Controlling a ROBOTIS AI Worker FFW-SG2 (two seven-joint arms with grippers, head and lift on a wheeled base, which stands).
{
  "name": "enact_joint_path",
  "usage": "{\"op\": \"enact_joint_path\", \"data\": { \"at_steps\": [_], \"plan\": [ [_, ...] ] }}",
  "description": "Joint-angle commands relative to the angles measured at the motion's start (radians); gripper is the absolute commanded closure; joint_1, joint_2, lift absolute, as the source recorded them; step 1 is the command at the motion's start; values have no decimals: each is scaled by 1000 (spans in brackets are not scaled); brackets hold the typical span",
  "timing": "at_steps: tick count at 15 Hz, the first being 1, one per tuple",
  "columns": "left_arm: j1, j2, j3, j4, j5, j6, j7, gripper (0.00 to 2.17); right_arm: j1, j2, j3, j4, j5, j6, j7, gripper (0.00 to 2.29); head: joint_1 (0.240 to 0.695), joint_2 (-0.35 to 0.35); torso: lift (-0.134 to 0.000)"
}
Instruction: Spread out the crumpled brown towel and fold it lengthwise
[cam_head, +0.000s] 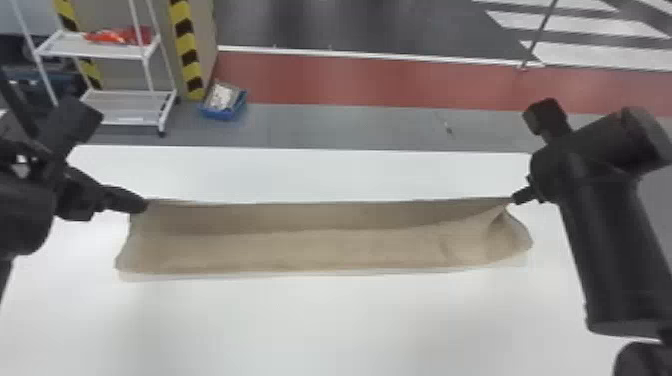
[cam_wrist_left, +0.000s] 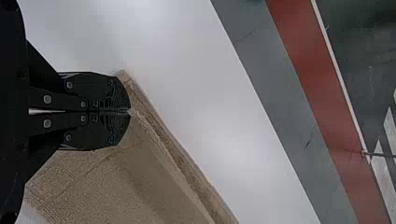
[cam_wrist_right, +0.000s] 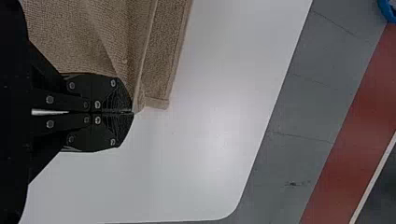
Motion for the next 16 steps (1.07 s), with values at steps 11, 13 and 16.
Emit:
{"op": "enact_joint_path", "data": {
  "at_steps": [11, 13, 16],
  "plan": [
    [4, -3, -8, 0, -3, 0, -5, 1443, 20, 7, 0, 0, 4, 22, -39, 144, 695, -133, -124],
    [5, -2, -8, 0, -3, 0, -2, 1443, 55, 7, 17, -25, 5, 28, -24, 151, 695, -133, -124],
    [17, -8, -8, -2, -8, -3, 32, 1254, 69, 11, 31, -35, 8, 55, -1, 161, 695, -124, -124]
  ]
}}
